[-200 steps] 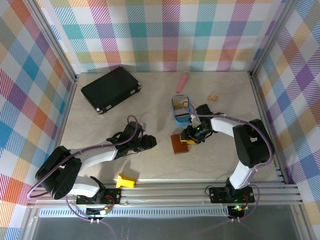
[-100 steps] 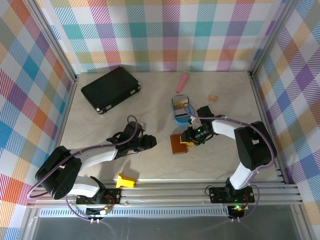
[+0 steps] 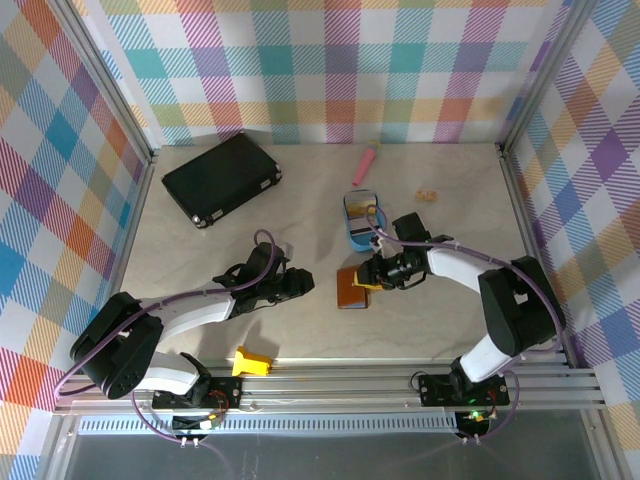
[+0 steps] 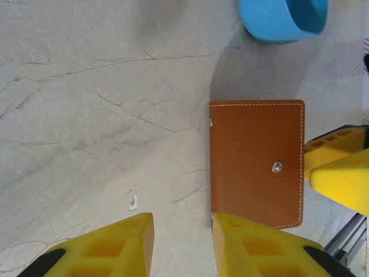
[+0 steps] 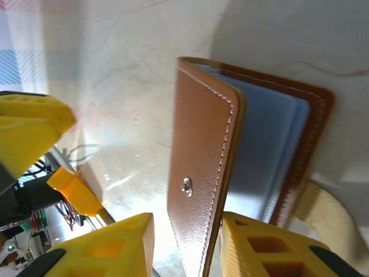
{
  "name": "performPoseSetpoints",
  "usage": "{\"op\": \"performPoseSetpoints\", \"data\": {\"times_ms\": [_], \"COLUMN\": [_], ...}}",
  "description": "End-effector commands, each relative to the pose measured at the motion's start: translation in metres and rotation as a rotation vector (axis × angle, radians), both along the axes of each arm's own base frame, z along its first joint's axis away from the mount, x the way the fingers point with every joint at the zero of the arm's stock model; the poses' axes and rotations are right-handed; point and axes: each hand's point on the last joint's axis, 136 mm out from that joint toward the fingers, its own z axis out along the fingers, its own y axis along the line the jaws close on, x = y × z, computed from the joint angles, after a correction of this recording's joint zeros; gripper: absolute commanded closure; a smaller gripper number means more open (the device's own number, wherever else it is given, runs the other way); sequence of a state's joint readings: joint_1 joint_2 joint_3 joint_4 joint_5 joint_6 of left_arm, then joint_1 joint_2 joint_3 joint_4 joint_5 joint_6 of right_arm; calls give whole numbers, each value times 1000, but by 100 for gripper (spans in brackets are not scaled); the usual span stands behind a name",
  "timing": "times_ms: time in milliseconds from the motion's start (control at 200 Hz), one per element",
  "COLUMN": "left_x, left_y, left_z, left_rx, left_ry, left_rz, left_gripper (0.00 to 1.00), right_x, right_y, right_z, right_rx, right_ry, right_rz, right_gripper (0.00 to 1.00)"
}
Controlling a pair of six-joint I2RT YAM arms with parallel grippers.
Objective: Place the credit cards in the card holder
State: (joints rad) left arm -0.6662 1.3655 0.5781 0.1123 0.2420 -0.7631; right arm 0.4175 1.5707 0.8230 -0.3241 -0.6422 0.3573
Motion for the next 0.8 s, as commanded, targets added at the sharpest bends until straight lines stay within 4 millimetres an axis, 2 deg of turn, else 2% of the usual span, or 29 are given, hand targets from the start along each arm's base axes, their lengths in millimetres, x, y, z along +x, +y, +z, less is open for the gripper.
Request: {"op": "performPoseSetpoints", "data": {"times_ms": [0, 140, 465, 670, 795], "left_x": [-3, -4, -13, -17, -19], "left_y": [-2, 2, 25, 31, 34], "left_z": [6, 7, 3, -4, -9], "left_rx": [-19, -7, 106, 126, 137], "left_ry": [-21, -24, 1, 20, 33], "left_rz": [-6, 3, 33, 35, 40], "left_gripper": [67, 67, 69, 69, 71], "right_x": [-4, -6, -2, -1, -2], "right_y": [22, 43, 82, 97, 98], "right_z": [27, 34, 27, 29, 32], "right_rx": [97, 112, 116, 124, 127], "right_ry": [-77, -93, -47, -39, -44], "right_rz": [65, 108, 124, 130, 128], "right_gripper": [66, 65, 62, 55, 54]}}
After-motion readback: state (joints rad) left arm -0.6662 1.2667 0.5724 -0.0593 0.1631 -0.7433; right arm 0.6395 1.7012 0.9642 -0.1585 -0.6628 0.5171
